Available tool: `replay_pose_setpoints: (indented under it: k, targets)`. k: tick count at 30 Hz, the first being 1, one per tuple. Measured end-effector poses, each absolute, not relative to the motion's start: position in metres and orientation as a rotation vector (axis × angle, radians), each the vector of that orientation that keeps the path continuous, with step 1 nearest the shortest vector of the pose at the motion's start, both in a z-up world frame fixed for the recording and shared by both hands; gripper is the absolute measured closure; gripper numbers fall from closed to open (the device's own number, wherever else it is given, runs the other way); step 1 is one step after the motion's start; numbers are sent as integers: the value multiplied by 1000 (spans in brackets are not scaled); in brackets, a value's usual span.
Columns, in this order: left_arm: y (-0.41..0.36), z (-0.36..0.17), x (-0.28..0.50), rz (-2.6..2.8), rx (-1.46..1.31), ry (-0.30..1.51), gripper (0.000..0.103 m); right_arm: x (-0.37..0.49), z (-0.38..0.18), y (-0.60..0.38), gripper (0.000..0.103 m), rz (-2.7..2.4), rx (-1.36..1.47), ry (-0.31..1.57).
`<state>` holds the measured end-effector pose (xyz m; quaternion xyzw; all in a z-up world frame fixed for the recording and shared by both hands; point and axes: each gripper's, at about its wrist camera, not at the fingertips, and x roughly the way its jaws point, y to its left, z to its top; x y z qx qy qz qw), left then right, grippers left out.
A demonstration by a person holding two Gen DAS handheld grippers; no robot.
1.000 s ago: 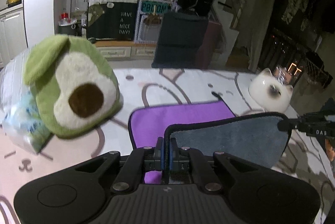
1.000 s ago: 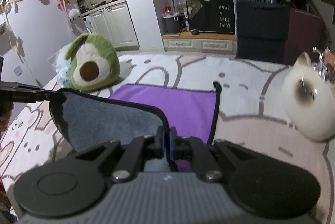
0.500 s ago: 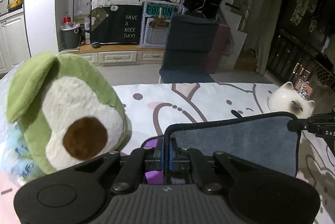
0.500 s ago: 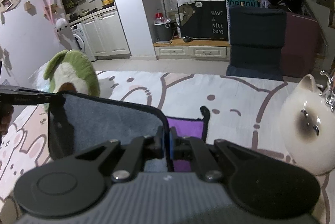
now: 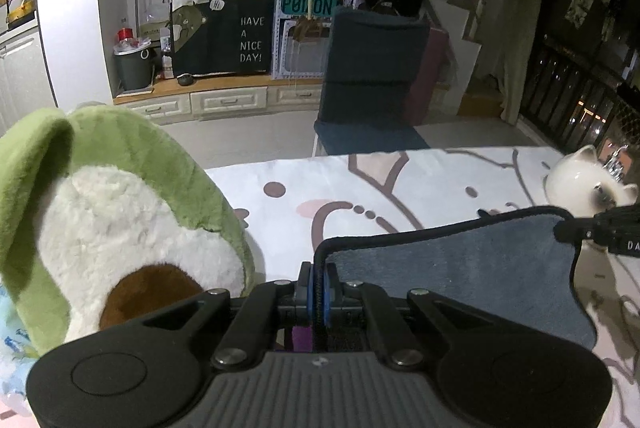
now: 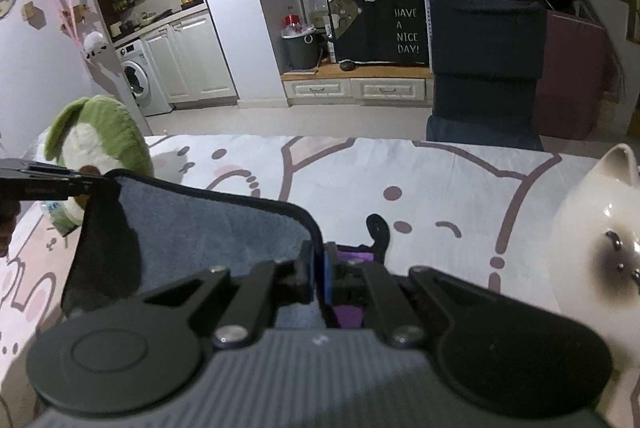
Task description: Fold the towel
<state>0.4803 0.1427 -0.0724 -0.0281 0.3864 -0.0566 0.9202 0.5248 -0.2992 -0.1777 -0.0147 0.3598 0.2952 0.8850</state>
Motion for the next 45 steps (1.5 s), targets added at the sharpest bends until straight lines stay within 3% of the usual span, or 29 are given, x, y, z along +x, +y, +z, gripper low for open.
replay_pose_setpoints:
  k: [13, 19, 20, 21, 22, 23, 24, 28, 33, 35, 45]
  targets:
    - [140, -104, 500, -85, -25, 844, 98, 552, -201, -272, 97, 573, -115, 803]
    - [140, -113, 501, -59, -21, 879, 89, 556, -212, -271, 94, 552, -107, 826]
    - [141, -113, 501, -52, -20, 881, 79, 557, -213, -271, 91, 548, -103, 826]
    - [141, -112, 500, -46, -21, 878, 66, 558, -214, -271, 76, 544, -100, 830]
    - [141, -111, 500, -44, -27, 875, 59, 559, -215, -271, 67, 535, -98, 836]
    - [141, -111, 499, -40, -34, 870, 50, 558, -215, -272, 49, 525, -99, 835]
    - [142, -110, 498, -37, -40, 866, 42, 557, -215, -272, 42, 521, -101, 828]
    - [140, -107, 495, -32, -58, 873, 27, 553, -215, -272, 30, 537, -96, 826]
    - [135, -103, 487, -23, -63, 867, 2, 542, -215, -272, 8, 526, -102, 817]
    - [133, -102, 484, -20, -64, 864, 0, 539, -214, -271, 0, 522, -90, 807]
    - [133, -86, 473, 13, -72, 867, 0, 524, -191, -269, 0, 524, -68, 788]
